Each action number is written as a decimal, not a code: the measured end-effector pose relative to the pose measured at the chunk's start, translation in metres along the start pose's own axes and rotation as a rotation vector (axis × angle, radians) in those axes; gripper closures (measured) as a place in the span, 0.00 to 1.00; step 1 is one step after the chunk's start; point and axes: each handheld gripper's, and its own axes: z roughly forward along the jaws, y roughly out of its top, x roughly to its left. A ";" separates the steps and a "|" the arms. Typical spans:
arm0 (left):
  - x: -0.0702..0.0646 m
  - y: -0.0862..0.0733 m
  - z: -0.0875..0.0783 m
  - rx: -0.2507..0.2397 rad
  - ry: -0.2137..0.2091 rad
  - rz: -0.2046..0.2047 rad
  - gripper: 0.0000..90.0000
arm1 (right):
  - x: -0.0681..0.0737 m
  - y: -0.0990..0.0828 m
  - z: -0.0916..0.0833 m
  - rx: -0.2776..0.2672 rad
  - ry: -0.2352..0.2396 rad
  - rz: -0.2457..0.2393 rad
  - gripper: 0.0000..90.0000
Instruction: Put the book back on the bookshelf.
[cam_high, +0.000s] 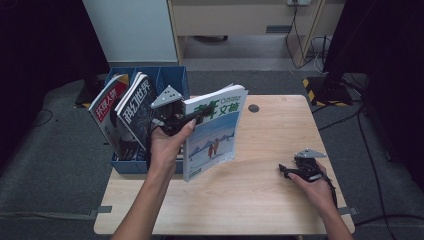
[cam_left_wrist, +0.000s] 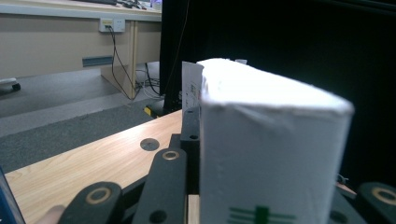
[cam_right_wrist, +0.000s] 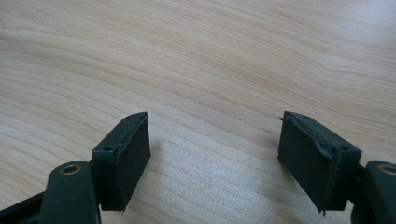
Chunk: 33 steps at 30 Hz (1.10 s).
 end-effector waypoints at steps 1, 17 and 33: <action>0.000 0.001 -0.002 -0.001 0.001 0.000 0.81 | 0.000 0.000 0.000 0.000 0.000 -0.001 0.28; 0.004 0.010 -0.030 -0.035 0.025 -0.006 0.81 | 0.001 0.000 0.000 0.003 -0.008 -0.008 0.27; 0.014 0.016 -0.059 -0.075 0.068 -0.013 0.81 | 0.001 0.000 0.000 0.003 -0.008 -0.008 0.27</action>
